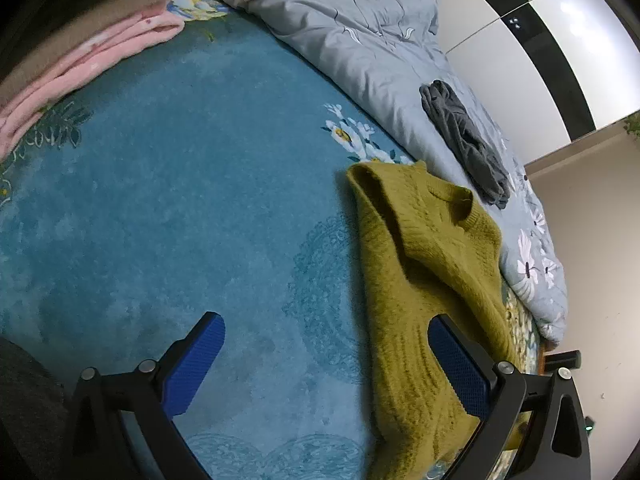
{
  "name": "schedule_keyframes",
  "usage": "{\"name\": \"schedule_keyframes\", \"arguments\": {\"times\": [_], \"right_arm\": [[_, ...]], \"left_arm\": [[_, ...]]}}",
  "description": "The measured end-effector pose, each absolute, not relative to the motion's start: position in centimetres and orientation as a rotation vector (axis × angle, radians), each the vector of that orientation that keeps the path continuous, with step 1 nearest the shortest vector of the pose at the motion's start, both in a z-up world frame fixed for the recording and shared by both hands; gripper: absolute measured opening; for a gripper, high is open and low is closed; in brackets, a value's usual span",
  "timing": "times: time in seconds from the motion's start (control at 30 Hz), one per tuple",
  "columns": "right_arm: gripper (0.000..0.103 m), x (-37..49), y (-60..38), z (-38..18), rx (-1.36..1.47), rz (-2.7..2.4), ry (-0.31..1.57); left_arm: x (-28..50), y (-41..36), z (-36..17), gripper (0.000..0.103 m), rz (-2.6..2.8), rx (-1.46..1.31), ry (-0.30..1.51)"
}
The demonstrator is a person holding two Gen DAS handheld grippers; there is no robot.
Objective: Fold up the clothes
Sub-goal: 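Lay the sweater onto the teal sheet with the right gripper, dragging it flat, then grasp the sweater hem with the left gripper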
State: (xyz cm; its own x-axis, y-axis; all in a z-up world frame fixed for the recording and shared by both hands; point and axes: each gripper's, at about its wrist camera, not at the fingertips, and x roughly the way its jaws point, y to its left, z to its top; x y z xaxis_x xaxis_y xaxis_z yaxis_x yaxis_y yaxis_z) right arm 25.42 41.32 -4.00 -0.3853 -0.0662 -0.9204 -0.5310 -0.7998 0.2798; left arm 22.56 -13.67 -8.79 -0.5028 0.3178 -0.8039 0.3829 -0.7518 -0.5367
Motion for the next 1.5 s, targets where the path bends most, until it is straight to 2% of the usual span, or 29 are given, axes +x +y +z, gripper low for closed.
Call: {"name": "schedule_keyframes", "arguments": {"times": [0.17,0.3,0.4,0.43,0.63,0.77,0.93,1.03,1.07,1.1,1.23,1.27,1.4,1.5], "right_arm": [[0.008,25.6,41.6,-6.4,-1.570,2.214,0.845],[0.013,24.9,41.0,-4.3,-1.511,2.296,0.824],[0.039,24.3,40.1,-2.4,-1.442,2.367,0.761],[0.041,24.0,39.6,-1.9,-1.423,2.392,0.734],[0.047,21.6,33.2,-2.6,-1.507,2.548,0.537],[0.047,20.3,29.6,-3.3,-1.604,2.641,0.434],[0.047,20.0,28.1,-3.2,-1.628,2.699,0.383],[0.047,20.1,28.3,-3.4,-1.636,2.693,0.400],[0.047,20.2,28.5,-3.4,-1.639,2.688,0.410],[0.047,20.3,28.7,-3.5,-1.640,2.684,0.418],[0.047,20.6,28.7,-3.7,-1.657,2.668,0.439],[0.047,20.6,28.6,-3.9,-1.664,2.666,0.442],[0.047,20.5,27.6,-4.4,-1.701,2.669,0.454],[0.047,20.3,26.5,-4.4,-1.719,2.687,0.441]], "left_arm": [[22.5,-13.5,-8.9,0.103,-2.463,1.556,1.083],[22.4,-12.7,-8.8,0.103,-2.483,1.583,1.086],[22.1,-11.5,-8.6,0.102,-2.510,1.609,1.028],[21.9,-11.0,-8.6,0.102,-2.521,1.622,0.998],[20.9,-6.3,-8.8,0.099,-2.592,1.733,0.935],[19.1,-3.0,-9.3,0.080,-2.599,1.828,0.857],[16.9,-0.3,-10.4,0.080,-2.548,1.916,0.941],[15.7,1.8,-11.4,0.078,-2.513,1.986,0.900],[15.5,2.2,-12.0,0.068,-2.474,2.017,0.875],[15.4,2.6,-12.6,0.053,-2.435,2.047,0.851],[16.1,2.3,-14.3,0.020,-2.326,2.074,0.940],[16.4,2.1,-14.3,0.004,-2.324,2.066,0.928],[17.5,0.2,-13.9,0.000,-2.336,1.998,0.938],[18.1,-1.5,-13.7,0.000,-2.323,1.979,1.037]]}}
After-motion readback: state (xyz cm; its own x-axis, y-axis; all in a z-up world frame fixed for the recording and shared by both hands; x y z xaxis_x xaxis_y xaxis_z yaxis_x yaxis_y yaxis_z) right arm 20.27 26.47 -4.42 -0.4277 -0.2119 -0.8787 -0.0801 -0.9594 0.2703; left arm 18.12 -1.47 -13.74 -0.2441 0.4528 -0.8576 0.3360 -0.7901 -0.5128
